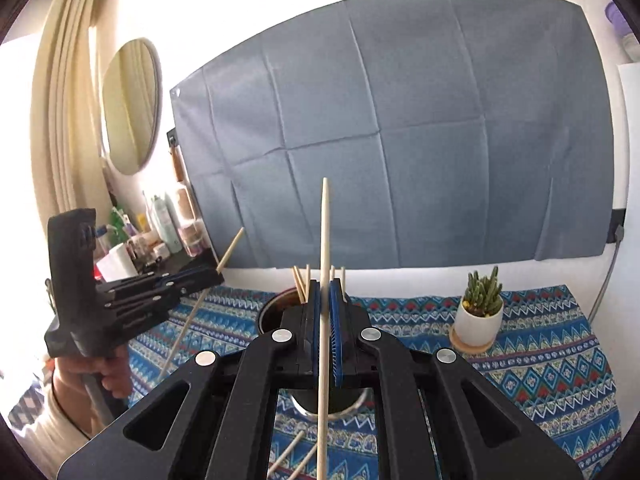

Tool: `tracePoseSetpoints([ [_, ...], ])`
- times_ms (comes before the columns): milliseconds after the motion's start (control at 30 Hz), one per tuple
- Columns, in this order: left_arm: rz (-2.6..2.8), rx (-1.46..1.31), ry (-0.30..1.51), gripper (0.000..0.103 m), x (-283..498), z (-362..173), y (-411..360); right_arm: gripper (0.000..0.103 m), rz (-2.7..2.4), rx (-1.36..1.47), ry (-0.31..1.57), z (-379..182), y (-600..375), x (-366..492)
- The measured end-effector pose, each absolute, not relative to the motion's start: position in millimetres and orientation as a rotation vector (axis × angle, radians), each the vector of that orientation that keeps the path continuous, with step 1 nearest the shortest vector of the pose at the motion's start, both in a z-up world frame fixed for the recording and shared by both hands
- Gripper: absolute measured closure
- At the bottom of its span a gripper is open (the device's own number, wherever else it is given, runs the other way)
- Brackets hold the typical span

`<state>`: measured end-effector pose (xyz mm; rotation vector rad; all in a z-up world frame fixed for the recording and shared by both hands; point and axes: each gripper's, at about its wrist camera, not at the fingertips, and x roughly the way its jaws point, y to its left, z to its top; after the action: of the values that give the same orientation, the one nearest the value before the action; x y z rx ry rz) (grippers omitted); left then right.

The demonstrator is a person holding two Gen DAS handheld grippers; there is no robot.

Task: Organize utensils
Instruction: 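Lift both held sticks upright and carry them above the black holder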

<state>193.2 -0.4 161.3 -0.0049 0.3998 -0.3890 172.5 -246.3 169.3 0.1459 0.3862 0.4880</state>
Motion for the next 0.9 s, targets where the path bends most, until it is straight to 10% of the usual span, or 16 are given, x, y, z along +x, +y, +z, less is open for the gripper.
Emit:
tracePoseSetpoints([
  [900,-0.516,-0.534,-0.052,0.098,245.0,133.0,29.6,0.098,0.581,0.411,0.065,166.0,-229.7,242.7],
])
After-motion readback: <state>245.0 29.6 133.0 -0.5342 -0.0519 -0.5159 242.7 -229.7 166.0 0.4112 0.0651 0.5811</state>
